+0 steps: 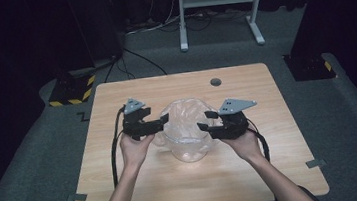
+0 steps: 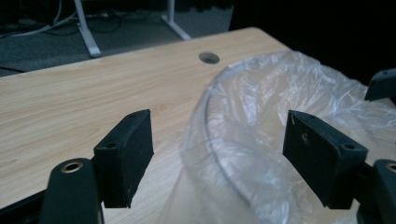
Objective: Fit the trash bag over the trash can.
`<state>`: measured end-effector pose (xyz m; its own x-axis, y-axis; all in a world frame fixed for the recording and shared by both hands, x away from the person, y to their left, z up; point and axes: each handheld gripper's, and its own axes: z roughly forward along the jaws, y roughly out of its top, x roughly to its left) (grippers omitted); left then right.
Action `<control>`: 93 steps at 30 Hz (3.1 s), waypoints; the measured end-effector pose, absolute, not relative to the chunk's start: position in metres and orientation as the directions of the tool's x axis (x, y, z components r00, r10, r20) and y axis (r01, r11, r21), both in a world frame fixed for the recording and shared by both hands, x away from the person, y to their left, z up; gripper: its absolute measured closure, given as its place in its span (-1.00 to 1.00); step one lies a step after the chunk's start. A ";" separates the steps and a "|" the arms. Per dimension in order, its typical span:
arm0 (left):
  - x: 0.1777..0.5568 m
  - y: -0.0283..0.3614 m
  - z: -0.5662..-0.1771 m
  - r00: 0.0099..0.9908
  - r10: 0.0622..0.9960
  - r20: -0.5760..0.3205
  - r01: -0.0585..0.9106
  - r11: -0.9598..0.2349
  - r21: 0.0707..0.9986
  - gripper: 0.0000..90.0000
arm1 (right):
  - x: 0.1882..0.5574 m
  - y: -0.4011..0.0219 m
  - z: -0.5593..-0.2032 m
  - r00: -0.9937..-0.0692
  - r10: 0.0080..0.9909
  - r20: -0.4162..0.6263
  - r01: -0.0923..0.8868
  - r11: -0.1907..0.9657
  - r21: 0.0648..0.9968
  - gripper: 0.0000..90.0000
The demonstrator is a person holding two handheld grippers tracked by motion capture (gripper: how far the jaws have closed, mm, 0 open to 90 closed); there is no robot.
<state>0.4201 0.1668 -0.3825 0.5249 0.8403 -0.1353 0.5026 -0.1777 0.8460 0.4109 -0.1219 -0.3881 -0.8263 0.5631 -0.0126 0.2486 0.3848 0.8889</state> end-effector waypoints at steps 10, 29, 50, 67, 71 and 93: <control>0.436 0.148 -0.402 0.526 0.846 -0.086 0.549 -0.261 0.794 -0.13 | 0.446 -0.095 -0.389 -0.803 0.594 0.039 0.367 0.442 0.818 0.09; 0.438 0.150 -0.412 0.505 0.858 -0.097 0.578 -0.253 0.776 -0.06 | 0.461 -0.119 -0.376 -0.749 0.663 0.009 0.349 0.383 0.855 0.15; 0.438 0.152 -0.414 0.510 0.852 -0.114 0.576 -0.240 0.782 -0.10 | 0.487 -0.135 -0.393 -0.732 0.674 0.102 0.452 0.368 0.812 -0.01; 0.440 0.152 -0.412 0.511 0.852 -0.116 0.557 -0.225 0.800 -0.16 | 0.433 -0.115 -0.392 -0.881 0.473 -0.001 0.278 0.519 0.809 0.22; 0.441 0.152 -0.416 0.504 0.854 -0.131 0.565 -0.212 0.797 -0.16 | 0.433 -0.120 -0.397 -0.886 0.462 0.041 0.310 0.524 0.793 0.20; 0.445 0.152 -0.417 0.510 0.847 -0.152 0.563 -0.195 0.803 -0.13 | 0.408 -0.113 -0.394 -0.947 0.299 0.120 0.242 0.410 0.879 0.10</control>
<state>0.4452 0.1517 -0.4166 0.5099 0.8467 -0.1523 0.5635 -0.1949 0.8028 0.4078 -0.1132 -0.3944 -0.9465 0.2993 0.1204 0.2415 0.4102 0.8794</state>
